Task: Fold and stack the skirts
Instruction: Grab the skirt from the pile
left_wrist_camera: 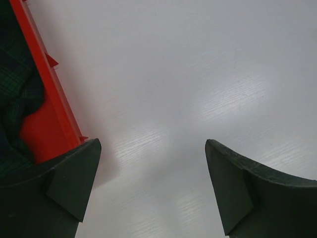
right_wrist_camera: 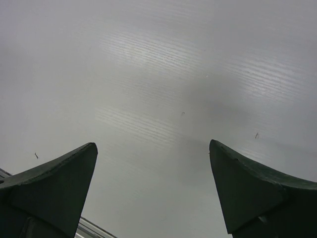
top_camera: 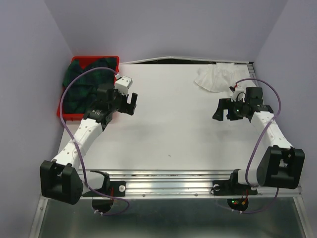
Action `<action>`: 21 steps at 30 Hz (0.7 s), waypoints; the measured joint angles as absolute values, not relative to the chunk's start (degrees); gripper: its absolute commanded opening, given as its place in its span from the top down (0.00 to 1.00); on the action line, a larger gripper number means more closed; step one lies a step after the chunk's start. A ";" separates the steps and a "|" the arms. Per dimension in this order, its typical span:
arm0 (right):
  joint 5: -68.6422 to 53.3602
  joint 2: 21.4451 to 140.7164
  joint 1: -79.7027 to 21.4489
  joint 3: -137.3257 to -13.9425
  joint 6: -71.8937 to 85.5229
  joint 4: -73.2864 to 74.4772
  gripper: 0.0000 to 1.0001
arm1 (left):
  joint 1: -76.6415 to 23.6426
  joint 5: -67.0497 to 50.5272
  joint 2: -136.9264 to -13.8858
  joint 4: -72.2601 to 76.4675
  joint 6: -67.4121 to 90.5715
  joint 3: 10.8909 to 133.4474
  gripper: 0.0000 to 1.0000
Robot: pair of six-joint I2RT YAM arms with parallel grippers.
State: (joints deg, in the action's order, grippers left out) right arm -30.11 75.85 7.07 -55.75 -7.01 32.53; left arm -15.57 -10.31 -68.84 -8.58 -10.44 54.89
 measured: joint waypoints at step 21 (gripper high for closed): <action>-30.59 79.20 7.05 -55.75 -6.57 31.03 0.00 | 9.52 -13.52 -95.33 -15.99 -7.18 102.24 0.04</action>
